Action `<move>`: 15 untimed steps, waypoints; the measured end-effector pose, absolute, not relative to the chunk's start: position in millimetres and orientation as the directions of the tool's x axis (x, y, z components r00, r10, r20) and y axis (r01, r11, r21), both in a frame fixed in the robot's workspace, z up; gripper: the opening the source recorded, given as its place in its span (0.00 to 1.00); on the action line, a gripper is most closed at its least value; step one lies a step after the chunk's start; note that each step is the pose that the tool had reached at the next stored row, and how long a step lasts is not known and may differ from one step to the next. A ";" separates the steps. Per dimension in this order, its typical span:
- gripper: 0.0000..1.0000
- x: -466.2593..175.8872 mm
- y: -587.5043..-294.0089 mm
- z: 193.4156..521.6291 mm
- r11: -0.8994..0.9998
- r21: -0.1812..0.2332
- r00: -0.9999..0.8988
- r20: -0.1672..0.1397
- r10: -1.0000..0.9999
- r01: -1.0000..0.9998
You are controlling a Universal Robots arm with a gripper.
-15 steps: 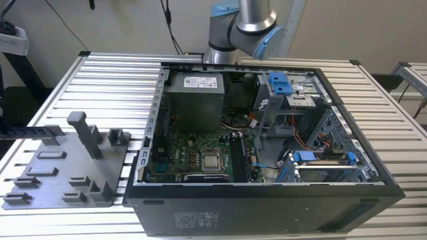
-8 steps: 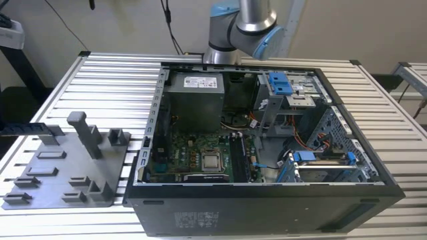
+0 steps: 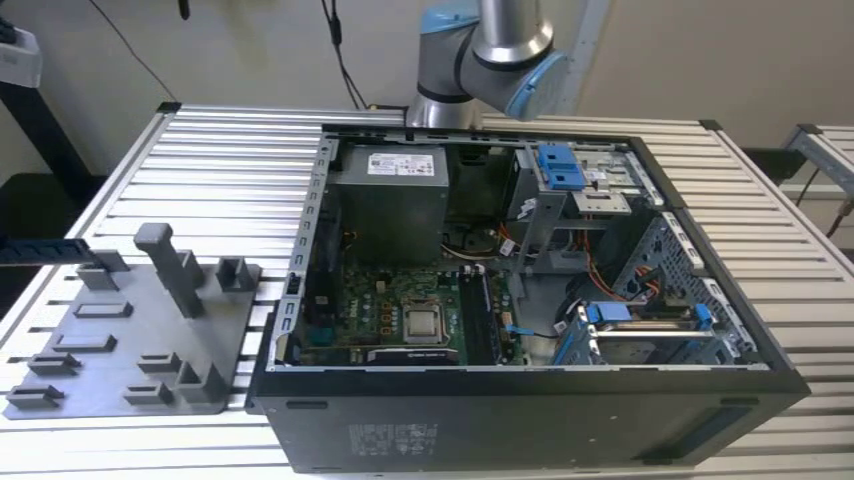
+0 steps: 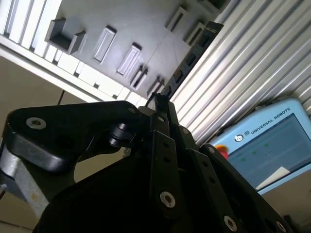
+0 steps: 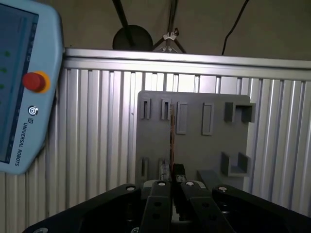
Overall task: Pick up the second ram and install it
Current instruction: 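Pick up the second ram and move it above second insertion slot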
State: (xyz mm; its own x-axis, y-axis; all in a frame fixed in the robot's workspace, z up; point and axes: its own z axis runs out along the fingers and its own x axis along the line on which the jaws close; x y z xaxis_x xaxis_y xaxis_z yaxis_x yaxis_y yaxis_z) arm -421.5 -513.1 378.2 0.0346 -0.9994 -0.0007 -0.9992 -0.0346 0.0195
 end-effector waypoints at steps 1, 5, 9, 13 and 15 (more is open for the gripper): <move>0.14 -421.5 -513.1 379.2 -0.035 0.020 0.035 -0.001 -0.999 -0.999; 0.14 -421.5 -513.1 382.9 -0.035 0.020 0.035 -0.001 -0.999 -0.999; 0.14 -421.5 -513.0 387.4 -0.035 0.019 0.035 -0.001 -0.999 -0.999; 0.14 -421.5 -513.1 392.1 -0.035 0.019 0.035 -0.001 -0.999 -0.999; 0.14 -421.5 -513.0 395.4 -0.035 0.020 0.035 -0.001 -0.999 -0.999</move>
